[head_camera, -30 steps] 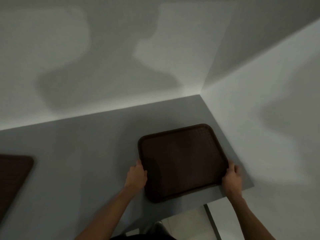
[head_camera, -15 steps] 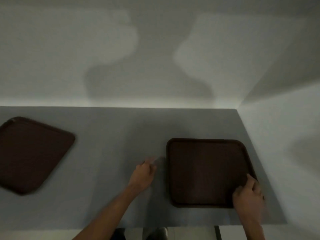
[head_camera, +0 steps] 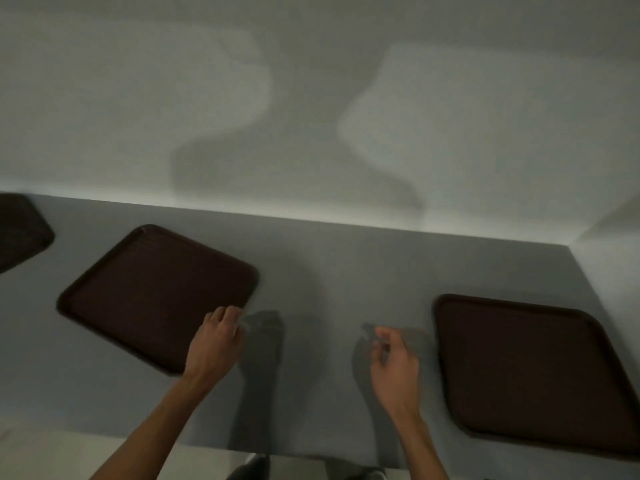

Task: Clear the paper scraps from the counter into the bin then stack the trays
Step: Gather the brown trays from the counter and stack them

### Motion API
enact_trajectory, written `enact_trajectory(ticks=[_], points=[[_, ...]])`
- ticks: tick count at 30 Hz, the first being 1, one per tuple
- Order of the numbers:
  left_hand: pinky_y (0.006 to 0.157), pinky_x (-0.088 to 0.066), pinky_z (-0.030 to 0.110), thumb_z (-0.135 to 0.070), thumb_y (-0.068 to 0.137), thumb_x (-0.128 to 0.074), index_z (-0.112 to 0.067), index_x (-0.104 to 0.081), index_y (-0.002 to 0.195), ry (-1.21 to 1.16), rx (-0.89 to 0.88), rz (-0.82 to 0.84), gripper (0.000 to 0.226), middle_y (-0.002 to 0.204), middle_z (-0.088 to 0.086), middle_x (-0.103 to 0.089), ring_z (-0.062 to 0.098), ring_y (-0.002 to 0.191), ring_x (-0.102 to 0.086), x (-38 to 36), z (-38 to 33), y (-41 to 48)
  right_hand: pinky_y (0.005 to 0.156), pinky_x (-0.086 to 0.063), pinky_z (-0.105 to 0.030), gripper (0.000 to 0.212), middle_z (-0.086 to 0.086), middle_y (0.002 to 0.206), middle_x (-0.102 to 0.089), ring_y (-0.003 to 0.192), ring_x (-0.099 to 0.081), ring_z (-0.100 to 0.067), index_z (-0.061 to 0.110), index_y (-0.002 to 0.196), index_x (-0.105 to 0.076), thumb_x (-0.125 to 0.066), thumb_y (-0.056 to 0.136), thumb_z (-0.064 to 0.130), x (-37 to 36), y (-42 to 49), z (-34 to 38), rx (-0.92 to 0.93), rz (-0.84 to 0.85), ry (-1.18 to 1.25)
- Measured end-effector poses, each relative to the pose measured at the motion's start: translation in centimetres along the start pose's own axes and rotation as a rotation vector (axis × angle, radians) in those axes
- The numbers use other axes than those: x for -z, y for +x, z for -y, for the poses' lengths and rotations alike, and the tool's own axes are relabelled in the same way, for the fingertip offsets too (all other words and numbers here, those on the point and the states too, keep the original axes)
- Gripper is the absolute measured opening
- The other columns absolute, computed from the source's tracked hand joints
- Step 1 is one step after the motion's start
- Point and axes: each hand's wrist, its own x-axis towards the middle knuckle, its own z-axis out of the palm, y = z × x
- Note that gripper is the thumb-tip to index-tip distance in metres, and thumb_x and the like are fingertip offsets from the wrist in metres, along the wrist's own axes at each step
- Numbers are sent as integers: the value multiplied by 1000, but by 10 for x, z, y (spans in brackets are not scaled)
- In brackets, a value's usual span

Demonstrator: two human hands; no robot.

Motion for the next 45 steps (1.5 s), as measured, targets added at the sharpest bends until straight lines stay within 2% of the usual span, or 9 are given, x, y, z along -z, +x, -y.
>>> enact_trajectory(ticks=[6, 9, 15, 20, 23, 27, 34, 40, 45], points=[[80, -57, 45, -45, 98, -54, -20, -47, 128, 133, 3, 253, 40, 122, 3, -54, 28, 113, -58, 15, 73, 4, 82, -56, -32, 20, 2, 100, -80, 89, -75, -24, 27, 110, -72, -66, 96, 14, -106, -29, 78, -63, 96, 23], [82, -56, 46, -28, 100, -48, -16, -52, 123, 220, -91, 358, 27, 123, 6, -58, 31, 110, -64, 12, 86, 4, 84, -55, -29, 16, 6, 96, -79, 87, -75, -17, 30, 106, -71, -65, 98, 17, -140, -45, 102, -91, 158, 21], [71, -57, 46, -33, 92, -60, -18, -64, 95, -16, -117, 223, 16, 101, 2, -62, 34, 88, -70, 36, 73, 11, 89, -58, -37, 7, 14, 86, -72, 80, -68, -5, 35, 96, -66, -68, 101, 31, -165, -61, 134, -148, 267, 60], [69, -56, 33, -45, 87, -61, -24, -70, 89, -322, -214, 103, 23, 83, -10, -60, 13, 73, -66, 77, 33, 4, 84, -59, -43, 44, -7, 112, -80, 95, -75, -26, 22, 123, -71, -53, 104, 56, -145, -60, 190, -667, 485, 993], [83, -55, 29, -35, 97, -56, -26, -74, 102, -487, -371, 216, 21, 94, -10, -71, 3, 84, -68, 92, 12, -10, 103, -52, -45, 51, -12, 126, -75, 116, -72, -30, 18, 133, -72, -51, 106, 55, -126, -56, 207, -652, 549, 1207], [88, -54, 23, -24, 103, -57, -26, -74, 108, -658, -368, 228, 18, 101, -17, -74, -4, 94, -69, 99, 15, -12, 106, -55, -52, 25, -7, 121, -78, 112, -75, -22, 19, 131, -66, -58, 108, 15, -128, -55, 195, -492, 227, 801], [101, -52, 37, -25, 102, -58, -20, -65, 121, -524, -48, -147, 21, 118, -1, -71, 19, 109, -67, 91, 74, 47, 95, -62, -48, 25, 11, 114, -77, 104, -75, -9, 32, 130, -66, -52, 110, 40, -78, -52, 192, -281, 53, 470], [108, -42, 58, -42, 106, -46, -5, -37, 150, -444, 169, 88, 58, 145, 28, -46, 47, 131, -48, 77, 90, 89, 87, -63, -32, 25, 8, 108, -80, 100, -77, -9, 25, 128, -70, -54, 110, 32, 25, -47, 188, -225, 29, 494], [99, -50, 53, -64, 102, -39, -19, -44, 142, -612, 140, 232, 60, 129, 6, -64, 32, 115, -62, 72, 43, 89, 97, -56, -40, 24, 0, 115, -80, 109, -76, -19, 28, 127, -73, -56, 109, 32, 114, -42, 163, -242, -4, 563]])
